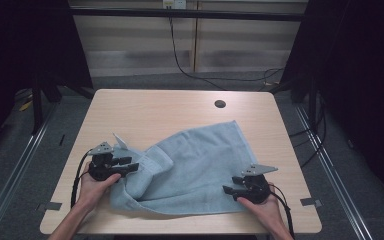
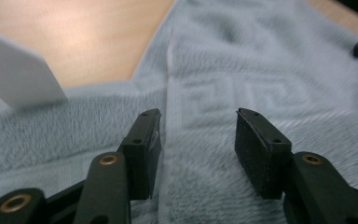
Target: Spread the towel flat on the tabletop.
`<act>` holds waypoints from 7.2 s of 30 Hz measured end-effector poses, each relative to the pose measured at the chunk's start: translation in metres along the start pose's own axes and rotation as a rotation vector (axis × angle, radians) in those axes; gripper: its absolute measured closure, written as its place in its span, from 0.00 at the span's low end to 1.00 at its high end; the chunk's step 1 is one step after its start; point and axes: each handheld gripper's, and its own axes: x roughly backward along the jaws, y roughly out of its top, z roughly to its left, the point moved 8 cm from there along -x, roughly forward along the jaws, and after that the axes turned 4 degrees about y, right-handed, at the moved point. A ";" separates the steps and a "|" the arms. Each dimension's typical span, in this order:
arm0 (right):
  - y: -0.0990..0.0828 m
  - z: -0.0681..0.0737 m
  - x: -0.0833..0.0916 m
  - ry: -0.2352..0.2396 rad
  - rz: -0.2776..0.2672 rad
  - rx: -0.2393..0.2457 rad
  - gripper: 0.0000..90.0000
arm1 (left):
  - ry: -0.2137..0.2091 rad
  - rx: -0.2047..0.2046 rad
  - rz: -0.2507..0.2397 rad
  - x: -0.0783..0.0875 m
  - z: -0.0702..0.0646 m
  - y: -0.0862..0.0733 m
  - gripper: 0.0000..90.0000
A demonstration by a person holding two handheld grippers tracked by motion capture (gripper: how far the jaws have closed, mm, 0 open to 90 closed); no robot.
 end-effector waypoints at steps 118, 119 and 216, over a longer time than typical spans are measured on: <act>0.103 -0.041 -0.026 -0.050 -0.168 -0.038 0.50 | 0.036 0.039 0.031 -0.007 0.018 -0.013 0.48; 0.101 -0.045 -0.028 -0.067 -0.158 -0.037 0.49 | 0.033 0.027 0.036 -0.009 0.016 -0.014 0.47; 0.024 0.064 0.080 0.239 -0.329 0.042 0.92 | -0.218 -0.130 -0.067 0.070 -0.082 -0.037 0.96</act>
